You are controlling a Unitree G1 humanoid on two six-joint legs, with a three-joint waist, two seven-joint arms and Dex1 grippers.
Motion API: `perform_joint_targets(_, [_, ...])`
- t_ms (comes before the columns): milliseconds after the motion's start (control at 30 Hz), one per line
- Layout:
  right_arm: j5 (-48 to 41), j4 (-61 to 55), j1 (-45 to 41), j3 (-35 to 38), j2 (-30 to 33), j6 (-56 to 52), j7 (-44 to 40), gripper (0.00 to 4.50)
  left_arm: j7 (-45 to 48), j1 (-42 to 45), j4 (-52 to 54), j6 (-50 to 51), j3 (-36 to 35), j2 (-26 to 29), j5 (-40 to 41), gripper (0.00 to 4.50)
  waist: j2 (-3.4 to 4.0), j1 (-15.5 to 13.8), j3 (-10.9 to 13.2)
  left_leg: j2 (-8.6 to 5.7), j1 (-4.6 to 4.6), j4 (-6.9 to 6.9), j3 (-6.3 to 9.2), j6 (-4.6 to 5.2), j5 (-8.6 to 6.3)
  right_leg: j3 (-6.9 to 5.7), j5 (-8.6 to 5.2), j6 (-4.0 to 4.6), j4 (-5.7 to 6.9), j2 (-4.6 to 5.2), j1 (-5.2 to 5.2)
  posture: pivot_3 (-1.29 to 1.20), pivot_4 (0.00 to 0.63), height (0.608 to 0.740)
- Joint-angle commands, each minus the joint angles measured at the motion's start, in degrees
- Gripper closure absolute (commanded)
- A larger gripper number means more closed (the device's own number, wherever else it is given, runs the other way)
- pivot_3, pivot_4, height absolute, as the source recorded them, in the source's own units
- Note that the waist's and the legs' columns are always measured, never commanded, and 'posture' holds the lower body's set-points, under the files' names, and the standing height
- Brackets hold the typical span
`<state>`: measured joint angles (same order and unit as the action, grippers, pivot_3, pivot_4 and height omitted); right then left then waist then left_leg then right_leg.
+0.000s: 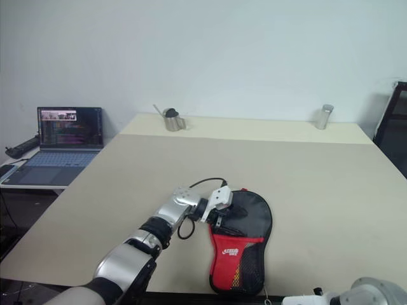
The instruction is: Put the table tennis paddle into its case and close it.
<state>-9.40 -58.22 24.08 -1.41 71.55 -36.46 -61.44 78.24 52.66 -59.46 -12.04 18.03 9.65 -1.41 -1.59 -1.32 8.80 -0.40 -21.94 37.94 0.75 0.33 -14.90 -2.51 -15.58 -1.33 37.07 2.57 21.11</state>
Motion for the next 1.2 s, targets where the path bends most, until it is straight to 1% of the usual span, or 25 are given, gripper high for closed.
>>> perform_joint_targets(33, [-8.3, -1.5, -4.4, 3.6, -3.8, -3.9, -0.1, 1.65, -0.7, -1.6, -3.1, 1.0, 2.2, -0.6, -3.6, 0.6, -0.08, 0.0, 0.0, 0.0, 0.0, 0.0, 0.02, 0.0, 0.0, -0.02, 0.0, 0.0, 0.0, 0.0, -0.01, 0.0, 0.15, 0.74])
perform_joint_targets(167, [-13.3, 2.3, -11.5, 5.1, -7.2, -7.9, 1.3, 0.23, -1.1, -1.0, -3.3, 1.0, 1.8, -1.3, -3.3, 0.6, -0.11, -0.1, 0.0, -0.03, -0.02, 0.01, 0.06, 0.0, 0.0, -0.07, 0.01, -0.01, -0.03, 0.05, -0.03, 0.0, 0.15, 0.74])
perform_joint_targets(200, [-17.1, 4.0, -14.1, 6.2, -10.3, -10.4, 2.7, 0.05, -1.8, -0.7, -3.3, 0.6, 1.5, -1.6, -3.1, 0.6, -0.13, -0.1, 0.0, -0.03, -0.04, 0.01, 0.07, 0.0, 0.0, -0.09, 0.01, -0.02, -0.05, 0.05, -0.03, 0.0, 0.15, 0.74])
perform_joint_targets(267, [-21.9, 6.0, -17.1, 7.6, -13.9, -13.8, 4.3, 0.05, -2.9, -0.2, -3.3, 0.3, 0.9, -2.0, -2.8, 0.6, -0.21, -0.2, 0.0, -0.03, -0.05, 0.0, 0.1, 0.0, 0.0, -0.12, 0.02, -0.03, -0.07, 0.06, -0.03, 0.0, 0.15, 0.74])
perform_joint_targets(333, [-22.4, 9.1, -19.1, 7.1, -16.4, -14.1, 5.8, 0.05, -3.5, 0.6, -3.0, 0.9, -0.1, -2.9, -1.8, 0.6, -0.19, -0.2, 0.0, -0.08, -0.09, 0.0, 0.12, 0.0, 0.0, -0.14, 0.02, -0.03, -0.06, 0.13, -0.02, 0.0, 0.15, 0.74])
perform_joint_targets(433, [-20.2, 17.7, -24.3, 5.2, -21.2, -11.6, 9.7, 0.05, -2.1, 1.5, 1.0, 1.1, -1.7, -2.9, 0.3, 0.6, -0.23, -0.1, 0.1, -0.08, -0.21, 0.01, 0.11, 0.01, 0.0, -0.16, 0.03, -0.02, -0.06, 0.13, 0.08, 0.0, 0.15, 0.74])
perform_joint_targets(500, [-18.5, 22.3, -27.0, 4.7, -22.8, -7.9, 10.1, 0.05, -0.4, 1.5, 5.2, 1.8, -2.4, -2.0, 1.7, 0.6, -0.12, 0.0, 0.2, -0.1, -0.43, 0.04, 0.09, 0.02, 0.0, -0.13, 0.04, -0.02, 0.0, 0.13, 0.3, 0.0, 0.15, 0.74])
perform_joint_targets(633, [-14.6, 32.3, -32.8, 4.0, -25.2, 0.4, 10.5, 0.05, 1.7, -1.2, 21.3, 10.3, -5.9, 3.0, 7.2, 0.6, 0.13, 0.4, 0.5, -0.09, -1.03, 0.03, 0.02, 0.02, 0.01, 0.01, 0.22, 0.29, 0.22, 0.04, 1.04, 0.0, 0.15, 0.74])
perform_joint_targets(733, [-11.8, 42.2, -38.6, 2.6, -26.9, 5.9, 10.0, 0.05, -0.6, -7.4, 34.1, 17.2, -11.5, 12.9, 10.1, 0.6, 0.23, 1.5, 0.7, -0.08, -0.96, -0.01, -0.09, 0.02, 0.01, 0.18, 0.16, 0.42, 0.61, 0.03, 1.2, 0.0, 0.15, 0.74])
perform_joint_targets(800, [-10.5, 48.2, -41.0, 2.5, -27.2, 9.9, 8.6, 0.05, -2.7, -11.4, 40.7, 21.4, -13.7, 16.7, 11.3, 0.6, 0.29, 2.0, 0.8, -0.04, -0.86, -0.08, -0.1, 0.02, 0.01, 0.24, 0.07, 0.56, 0.72, -0.01, 1.24, 0.0, 0.15, 0.74])
perform_joint_targets(900, [-8.2, 58.6, -45.3, 2.3, -27.7, 16.6, 6.6, 0.05, -5.6, -20.7, 53.9, 30.9, -19.0, 22.5, 16.2, 0.6, 0.45, 1.9, 0.9, -0.03, -0.84, -0.08, -0.07, 0.03, 0.0, 0.21, 0.02, 0.65, 0.81, 0.0, 1.23, 0.0, 0.15, 0.74])
perform_joint_targets(1000, [-7.4, 69.1, -49.7, 2.8, -27.5, 21.8, 3.5, 0.05, -9.7, -27.6, 63.2, 36.7, -21.2, 24.5, 18.7, 0.6, 0.41, 1.3, 1.1, -0.05, -0.85, 0.0, -0.08, 0.03, 0.0, 0.22, 0.02, 0.65, 0.84, 0.04, 1.22, 0.0, 0.15, 0.74])
perform_joint_targets(1067, [-7.5, 75.1, -53.2, 2.7, -27.3, 22.9, 0.8, 0.05, -12.6, -31.0, 67.0, 38.5, -21.9, 24.9, 19.2, 0.6, 0.43, 0.8, 1.2, -0.08, -0.85, 0.06, -0.05, 0.02, 0.01, 0.2, 0.03, 0.65, 0.85, 0.08, 1.19, 0.0, 0.15, 0.74])
perform_joint_targets(1133, [-6.5, 79.5, -55.8, 2.0, -27.2, 25.2, -1.0, 0.05, -14.7, -33.2, 69.4, 40.2, -22.3, 24.7, 20.2, 0.6, 0.43, 0.5, 1.2, -0.09, -0.84, 0.1, -0.06, 0.02, 0.01, 0.2, 0.04, 0.65, 0.87, 0.1, 1.17, 0.0, 0.15, 0.74])
perform_joint_targets(1200, [-5.8, 79.4, -56.8, 0.9, -27.5, 25.3, -1.9, 0.05, -16.5, -36.5, 71.4, 40.8, -22.8, 24.4, 21.2, 0.6, 0.43, 0.6, 1.2, -0.09, -0.83, 0.09, -0.06, 0.02, 0.01, 0.2, 0.04, 0.66, 0.88, 0.1, 1.17, 0.0, 0.15, 0.74])
